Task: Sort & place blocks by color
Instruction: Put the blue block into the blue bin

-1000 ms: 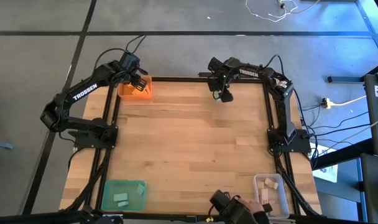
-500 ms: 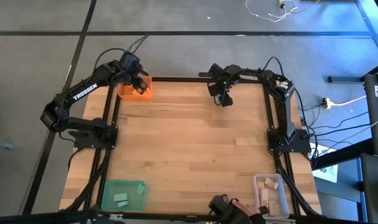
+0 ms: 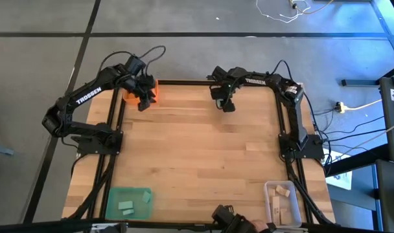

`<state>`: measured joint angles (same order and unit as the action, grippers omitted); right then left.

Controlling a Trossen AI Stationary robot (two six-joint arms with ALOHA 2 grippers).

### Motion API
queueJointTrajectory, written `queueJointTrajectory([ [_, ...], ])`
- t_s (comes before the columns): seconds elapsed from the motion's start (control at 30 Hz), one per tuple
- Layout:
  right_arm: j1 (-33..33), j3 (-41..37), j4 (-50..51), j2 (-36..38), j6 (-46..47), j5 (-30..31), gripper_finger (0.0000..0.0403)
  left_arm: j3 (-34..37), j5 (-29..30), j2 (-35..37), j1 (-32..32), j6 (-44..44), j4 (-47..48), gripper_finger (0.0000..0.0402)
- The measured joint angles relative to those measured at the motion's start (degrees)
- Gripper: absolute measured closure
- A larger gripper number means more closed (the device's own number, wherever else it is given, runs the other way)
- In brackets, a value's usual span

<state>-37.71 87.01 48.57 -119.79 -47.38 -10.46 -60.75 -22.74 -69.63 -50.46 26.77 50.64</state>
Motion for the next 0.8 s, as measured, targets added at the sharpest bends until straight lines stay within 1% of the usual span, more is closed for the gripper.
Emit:
queueJointTrajectory([
  [0.07,0.17,2.09,1.56,0.0,1.89,-2.92,0.027,0.0,-0.63,0.0,0.02,0.71,2.11,0.0263],
  [0.13,0.76,4.47,2.93,0.0,2.68,-4.57,0.027,0.0,-0.66,0.0,0.0,0.84,4.35,0.0263],
  [0.2,2.35,7.16,4.61,0.0,4.39,-4.58,0.027,0.0,-0.95,0.0,0.0,0.84,6.8,0.0263],
  [0.33,7.15,12.82,8.03,0.02,5.42,-5.07,0.027,0.0,-4.42,0.13,0.02,1.21,10.57,0.0263],
  [0.4,9.95,15.84,9.24,0.04,6.81,-5.05,0.027,0.0,-5.3,0.86,0.46,3.92,11.03,0.0263],
  [0.5,13.88,20.52,9.42,0.11,9.46,-5.49,0.027,-0.02,-3.24,1.98,3.04,10.04,10.48,0.0263],
  [0.6,16.72,25.33,9.48,0.13,13.69,-9.25,0.027,-0.02,-0.08,3.2,6.33,15.91,9.48,0.0263],
  [0.67,17.9,28.17,9.45,0.2,16.97,-11.83,0.027,-0.02,2.09,4.38,8.42,19.56,8.5,0.0263],
  [0.8,18.86,32.53,9.48,0.22,23.22,-14.91,0.027,-0.02,5.96,7.13,12.98,25.42,3.73,0.0263],
])
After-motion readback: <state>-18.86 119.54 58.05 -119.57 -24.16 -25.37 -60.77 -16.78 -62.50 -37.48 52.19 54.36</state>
